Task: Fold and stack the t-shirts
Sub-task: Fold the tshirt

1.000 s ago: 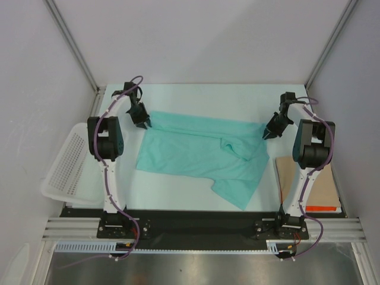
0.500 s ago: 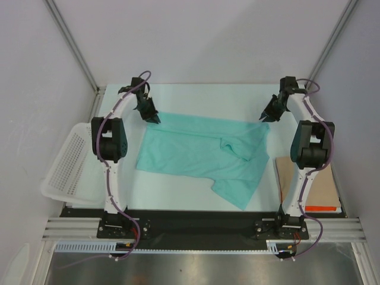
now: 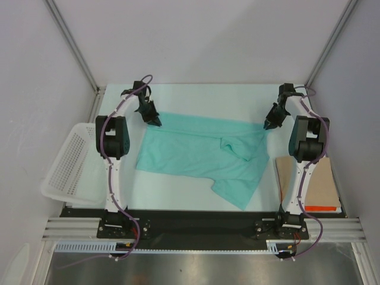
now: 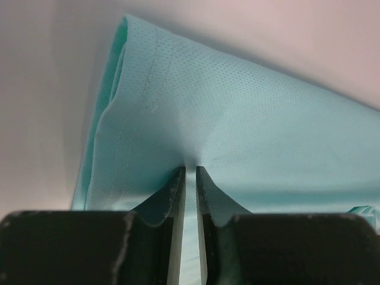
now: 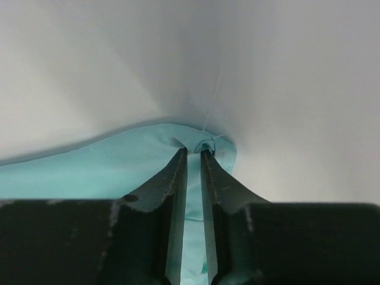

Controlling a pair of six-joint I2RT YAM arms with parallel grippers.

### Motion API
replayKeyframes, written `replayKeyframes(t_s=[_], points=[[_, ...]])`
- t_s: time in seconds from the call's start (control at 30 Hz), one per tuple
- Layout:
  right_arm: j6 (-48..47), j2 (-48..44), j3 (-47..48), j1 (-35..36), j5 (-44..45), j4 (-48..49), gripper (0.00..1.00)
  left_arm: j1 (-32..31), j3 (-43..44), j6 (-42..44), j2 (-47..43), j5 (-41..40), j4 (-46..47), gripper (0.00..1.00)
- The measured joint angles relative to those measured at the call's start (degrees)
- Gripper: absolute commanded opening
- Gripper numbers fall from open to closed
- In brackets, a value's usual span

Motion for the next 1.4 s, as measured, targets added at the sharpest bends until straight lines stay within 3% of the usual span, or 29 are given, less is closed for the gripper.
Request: replayKeyframes(t_s=[0.17, 0.33, 0.43, 0.47, 0.57, 0.73, 1.0, 1.4], points=[[-2.9, 0.8, 8.2, 1.2, 4.4, -5.2, 0.37, -0.4, -0.7, 0.5, -1.2, -0.9, -0.2, 0.26], [-4.9, -4.3, 7.1, 6.2, 5.1, -6.2, 0.40, -1.3, -5.7, 1.4, -7.6, -2.3, -1.1, 0.27], [-3.6, -12.6, -5.9, 9.8, -4.2, -1.8, 0.28, -2.2, -8.9, 1.4, -12.5, -1.9, -0.7, 0.27], [-2.1, -15.1, -10.7, 10.5, -8.6, 1.0, 0.18, -2.5, -9.6, 1.4, -13.6, -1.6, -0.6, 0.27], [5.0, -18.7, -24.0, 10.2, -22.8, 14.6, 0.01, -3.5, -10.4, 1.3, -15.8, -0.1, -0.1, 0.27], [17.1, -13.2, -33.7, 8.8, -37.0, 34.0, 0.00, -4.3, -11.0, 1.2, -15.9, 1.9, 0.3, 0.27], [24.5, -7.7, -37.4, 10.8, -45.2, 49.1, 0.00, -4.3, -11.9, 1.4, -15.9, 2.3, 0.3, 0.28], [24.3, -7.8, -44.2, 11.3, -47.3, 57.9, 0.00, -4.3, -12.8, 1.7, -15.9, 2.4, 0.2, 0.28]])
